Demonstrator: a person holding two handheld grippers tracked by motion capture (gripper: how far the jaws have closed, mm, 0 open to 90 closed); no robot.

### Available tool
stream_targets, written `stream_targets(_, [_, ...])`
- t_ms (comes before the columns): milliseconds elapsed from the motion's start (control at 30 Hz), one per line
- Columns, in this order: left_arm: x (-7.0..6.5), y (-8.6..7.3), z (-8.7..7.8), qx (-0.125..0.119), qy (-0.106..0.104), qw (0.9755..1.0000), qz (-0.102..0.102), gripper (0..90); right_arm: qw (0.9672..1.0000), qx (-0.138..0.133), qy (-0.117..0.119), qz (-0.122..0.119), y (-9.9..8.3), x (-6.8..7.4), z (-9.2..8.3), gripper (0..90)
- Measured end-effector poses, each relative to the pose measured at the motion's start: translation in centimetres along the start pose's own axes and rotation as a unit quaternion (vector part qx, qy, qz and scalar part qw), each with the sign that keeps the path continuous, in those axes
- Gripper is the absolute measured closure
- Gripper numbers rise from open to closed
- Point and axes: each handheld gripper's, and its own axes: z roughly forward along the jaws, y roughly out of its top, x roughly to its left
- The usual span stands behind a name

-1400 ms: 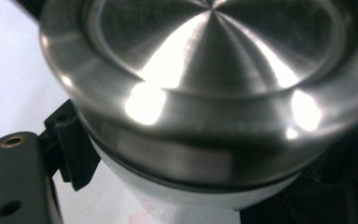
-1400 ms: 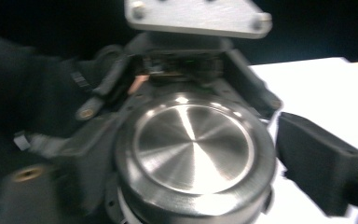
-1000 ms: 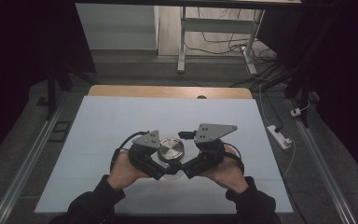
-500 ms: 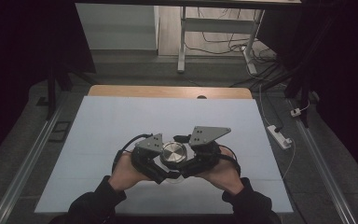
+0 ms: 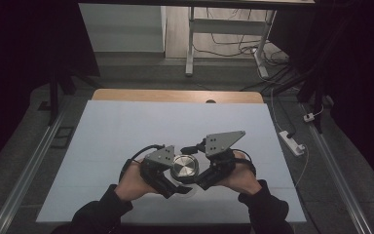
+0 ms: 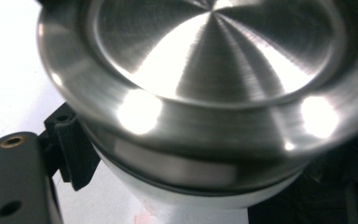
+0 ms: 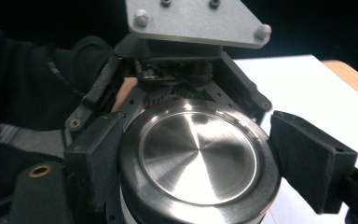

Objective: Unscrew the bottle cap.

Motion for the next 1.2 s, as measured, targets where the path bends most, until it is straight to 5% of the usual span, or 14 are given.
stream_targets(167, [-0.1,0.2,-0.1,-0.012,-0.004,0.9999,-0.005,15.0,0.9982,-0.043,0.040,0.015,-0.5,-0.8,-0.3,15.3])
stream_targets(333, [0.2,0.0,-0.2,-0.012,0.018,0.9996,-0.018,15.0,0.9984,-0.046,-0.014,0.028,0.2,-0.6,-1.0,6.8])
stream_targets(367, [0.3,-0.1,-0.2,-0.015,0.022,0.9994,-0.024,15.0,0.9982,-0.036,-0.035,0.032,0.5,-0.2,-1.2,7.1])
stream_targets(533, [0.6,-0.2,-0.4,-0.021,0.031,0.9984,-0.042,15.1,0.9975,-0.002,-0.066,0.024,1.0,0.7,-0.3,9.5])
stream_targets(700, [0.5,-0.2,-0.4,-0.017,0.030,0.9987,-0.037,15.1,0.9946,0.020,-0.099,0.022,0.8,1.1,1.3,16.8])
stream_targets(967, [0.7,-0.3,-0.4,-0.005,0.019,0.9995,-0.026,15.1,0.9955,-0.011,-0.081,0.049,0.4,0.5,1.1,18.0])
stream_targets(1200, [1.1,-0.7,0.1,0.002,0.020,0.9993,-0.032,15.1,0.9952,-0.033,-0.080,0.046,0.8,0.6,-0.1,19.3])
